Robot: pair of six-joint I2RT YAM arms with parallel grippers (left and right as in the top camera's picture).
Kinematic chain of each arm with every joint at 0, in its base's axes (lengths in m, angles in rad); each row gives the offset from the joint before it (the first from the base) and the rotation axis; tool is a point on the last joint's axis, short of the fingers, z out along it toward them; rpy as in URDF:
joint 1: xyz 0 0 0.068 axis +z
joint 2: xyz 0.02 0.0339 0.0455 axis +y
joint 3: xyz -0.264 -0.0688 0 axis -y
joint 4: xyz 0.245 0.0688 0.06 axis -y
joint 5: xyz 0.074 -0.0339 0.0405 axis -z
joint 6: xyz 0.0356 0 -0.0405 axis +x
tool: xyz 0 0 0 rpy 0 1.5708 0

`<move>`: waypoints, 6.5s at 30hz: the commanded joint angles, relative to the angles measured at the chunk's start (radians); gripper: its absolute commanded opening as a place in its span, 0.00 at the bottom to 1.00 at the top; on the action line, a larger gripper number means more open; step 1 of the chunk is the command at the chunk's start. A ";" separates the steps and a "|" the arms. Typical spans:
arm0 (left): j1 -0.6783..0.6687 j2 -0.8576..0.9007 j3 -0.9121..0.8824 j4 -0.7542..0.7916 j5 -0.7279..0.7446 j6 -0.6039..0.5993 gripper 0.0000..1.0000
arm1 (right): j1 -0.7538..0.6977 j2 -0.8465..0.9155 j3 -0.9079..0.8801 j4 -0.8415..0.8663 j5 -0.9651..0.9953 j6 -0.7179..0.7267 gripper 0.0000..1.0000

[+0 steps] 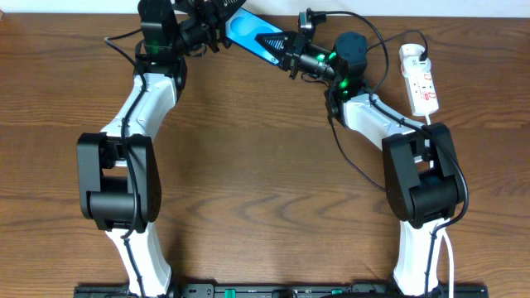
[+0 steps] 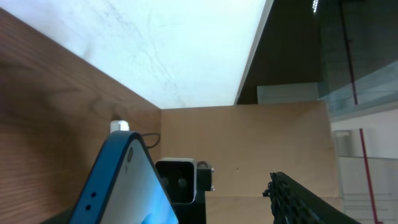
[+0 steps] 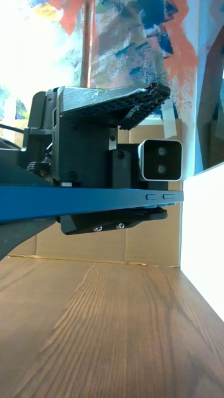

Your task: Plug charger to phone and switch on socket

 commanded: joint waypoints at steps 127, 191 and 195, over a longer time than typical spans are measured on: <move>-0.109 -0.014 -0.005 0.139 0.054 -0.012 0.46 | 0.066 -0.005 0.021 -0.136 -0.013 -0.155 0.01; -0.035 -0.014 -0.005 0.123 -0.034 -0.010 0.47 | 0.073 -0.005 0.021 -0.171 -0.053 -0.150 0.01; -0.031 -0.014 -0.005 0.123 -0.033 -0.010 0.48 | 0.073 -0.005 0.021 -0.171 -0.053 -0.150 0.01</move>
